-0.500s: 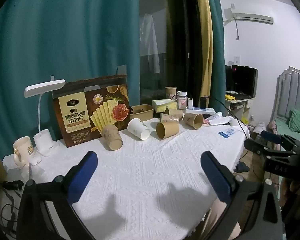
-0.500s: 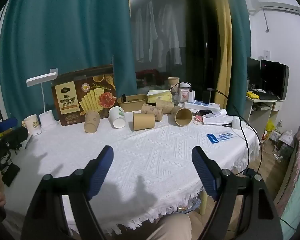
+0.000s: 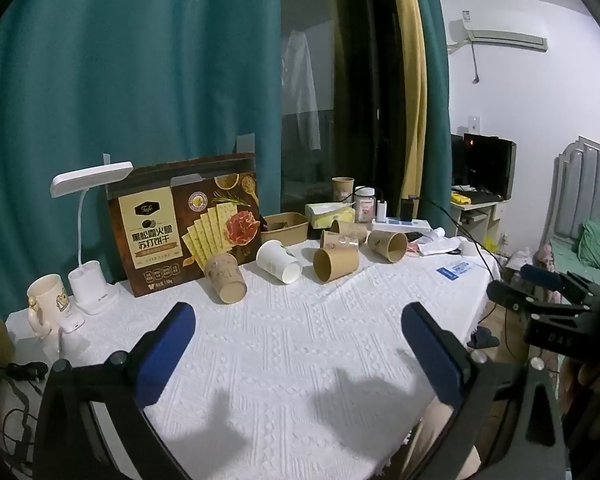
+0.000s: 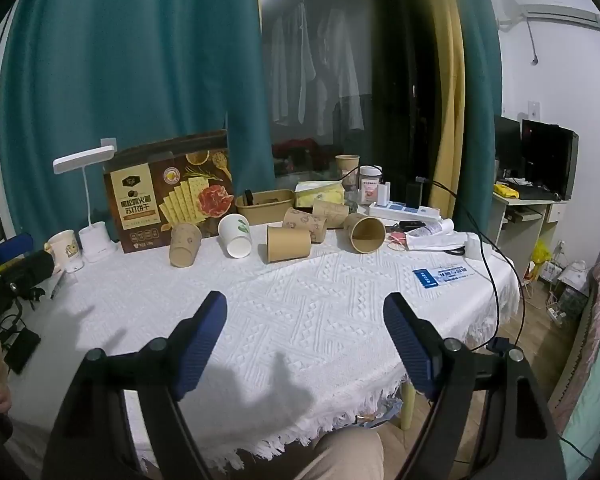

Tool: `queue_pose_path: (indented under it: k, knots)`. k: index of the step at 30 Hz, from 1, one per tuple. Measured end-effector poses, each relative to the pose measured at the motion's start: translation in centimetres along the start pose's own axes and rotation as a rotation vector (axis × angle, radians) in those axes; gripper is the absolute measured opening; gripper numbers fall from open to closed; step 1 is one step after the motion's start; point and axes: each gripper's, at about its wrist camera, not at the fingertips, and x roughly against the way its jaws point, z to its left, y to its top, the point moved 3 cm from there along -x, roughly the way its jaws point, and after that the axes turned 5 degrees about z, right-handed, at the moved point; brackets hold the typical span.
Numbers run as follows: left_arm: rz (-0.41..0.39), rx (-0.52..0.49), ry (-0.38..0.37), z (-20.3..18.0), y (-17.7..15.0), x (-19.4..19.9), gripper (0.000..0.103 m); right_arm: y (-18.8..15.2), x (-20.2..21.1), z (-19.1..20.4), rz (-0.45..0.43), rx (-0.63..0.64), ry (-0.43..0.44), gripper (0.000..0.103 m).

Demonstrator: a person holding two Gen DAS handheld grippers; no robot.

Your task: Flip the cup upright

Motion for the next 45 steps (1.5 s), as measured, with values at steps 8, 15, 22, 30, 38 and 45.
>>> queue_pose_path:
  k: [8,15,22,30,38,45]
  knots:
    - [-0.001,0.003,-0.001,0.0,-0.1,0.0,0.103,0.0,-0.2,0.3,0.002,0.011,0.003,0.079]
    - [-0.004,0.000,0.002,0.0,0.2,0.2,0.103,0.1,-0.2,0.3,0.003,0.011,0.002,0.079]
    - [-0.005,0.003,-0.001,0.2,0.6,0.5,0.103,0.1,-0.3,0.3,0.005,0.012,0.001,0.079]
    - [-0.007,0.005,-0.001,0.2,0.4,0.4,0.103,0.1,-0.3,0.3,0.005,0.012,0.001,0.079]
    - [-0.008,0.005,0.001,0.2,0.7,0.4,0.103,0.0,-0.3,0.3,0.005,0.012,0.002,0.079]
    - [-0.009,0.007,0.001,0.9,1.4,0.4,0.103,0.0,-0.3,0.3,0.005,0.013,0.002,0.079]
